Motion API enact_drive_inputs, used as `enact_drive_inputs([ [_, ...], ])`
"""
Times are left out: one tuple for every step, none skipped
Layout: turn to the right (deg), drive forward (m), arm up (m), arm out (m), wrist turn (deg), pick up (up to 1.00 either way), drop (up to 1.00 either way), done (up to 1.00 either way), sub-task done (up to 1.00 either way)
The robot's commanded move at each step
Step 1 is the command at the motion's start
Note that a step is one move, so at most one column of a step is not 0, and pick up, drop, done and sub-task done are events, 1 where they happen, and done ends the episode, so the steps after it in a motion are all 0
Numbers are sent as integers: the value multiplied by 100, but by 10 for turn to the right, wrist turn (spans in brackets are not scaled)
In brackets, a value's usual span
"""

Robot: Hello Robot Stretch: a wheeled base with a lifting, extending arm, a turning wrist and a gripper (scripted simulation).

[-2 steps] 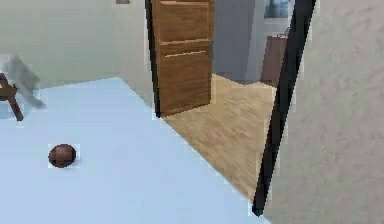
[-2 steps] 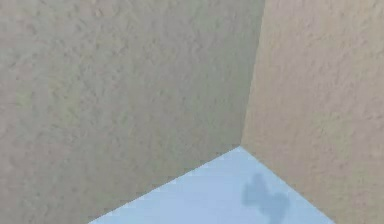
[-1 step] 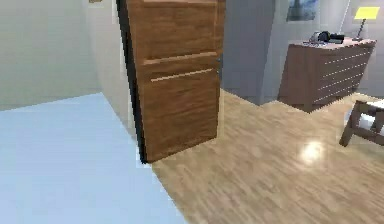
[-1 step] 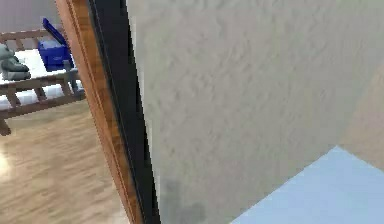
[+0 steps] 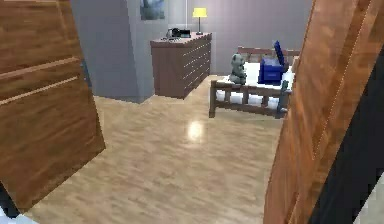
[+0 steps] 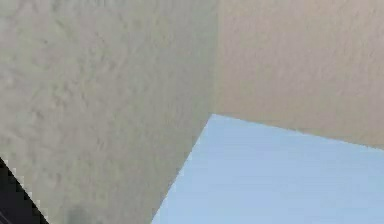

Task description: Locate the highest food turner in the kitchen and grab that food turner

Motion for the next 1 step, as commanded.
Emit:
enact_drive_inputs([
  [0,100,0,0,0,0,0,0,0],
])
